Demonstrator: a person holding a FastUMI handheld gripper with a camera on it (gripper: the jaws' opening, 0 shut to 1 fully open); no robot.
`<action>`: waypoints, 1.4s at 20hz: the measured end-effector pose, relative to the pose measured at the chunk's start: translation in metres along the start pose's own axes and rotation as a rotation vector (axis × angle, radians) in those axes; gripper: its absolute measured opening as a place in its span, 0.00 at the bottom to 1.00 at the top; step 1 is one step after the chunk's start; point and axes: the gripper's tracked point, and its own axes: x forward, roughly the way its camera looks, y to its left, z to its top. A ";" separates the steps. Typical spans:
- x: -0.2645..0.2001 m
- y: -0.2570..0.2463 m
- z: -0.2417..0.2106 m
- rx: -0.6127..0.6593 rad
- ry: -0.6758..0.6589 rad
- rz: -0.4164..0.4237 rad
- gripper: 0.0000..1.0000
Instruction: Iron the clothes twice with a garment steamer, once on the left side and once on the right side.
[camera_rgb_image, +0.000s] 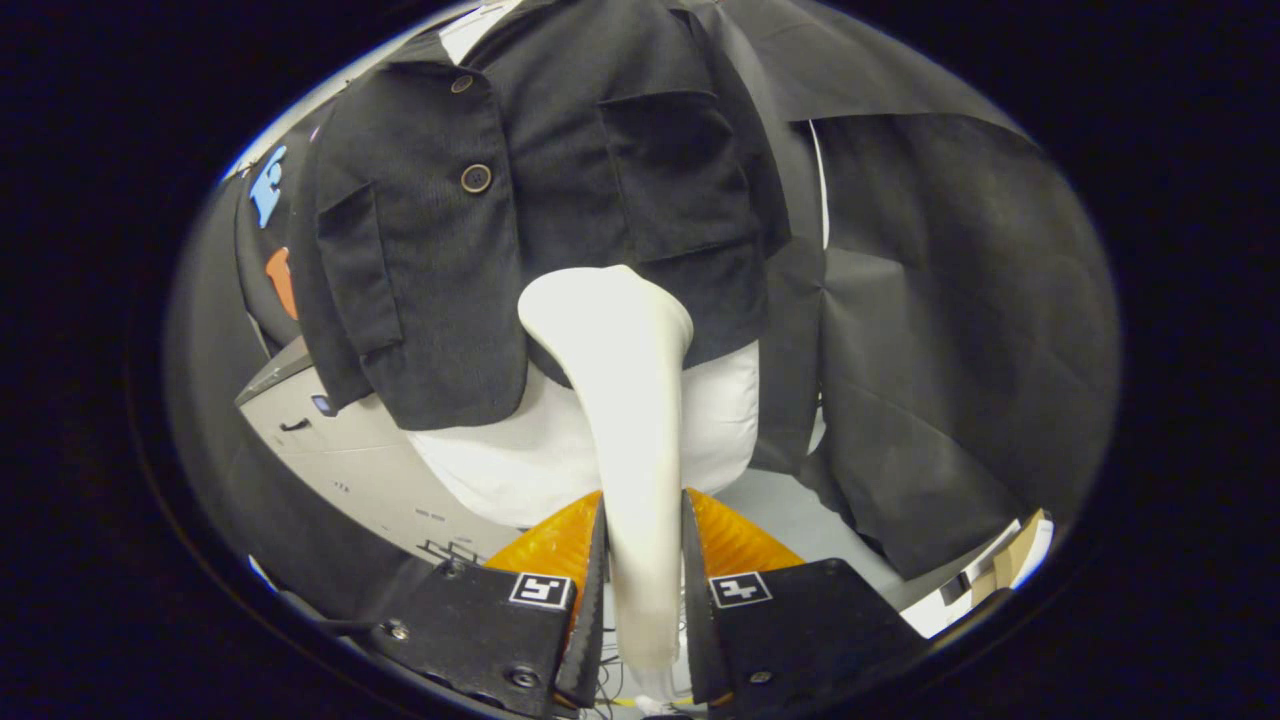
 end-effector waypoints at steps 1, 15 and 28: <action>-0.004 -0.001 0.001 0.000 -0.004 0.011 0.37; -0.073 0.005 -0.004 0.023 -0.030 0.089 0.37; -0.231 0.093 0.001 -0.008 -0.220 0.034 0.37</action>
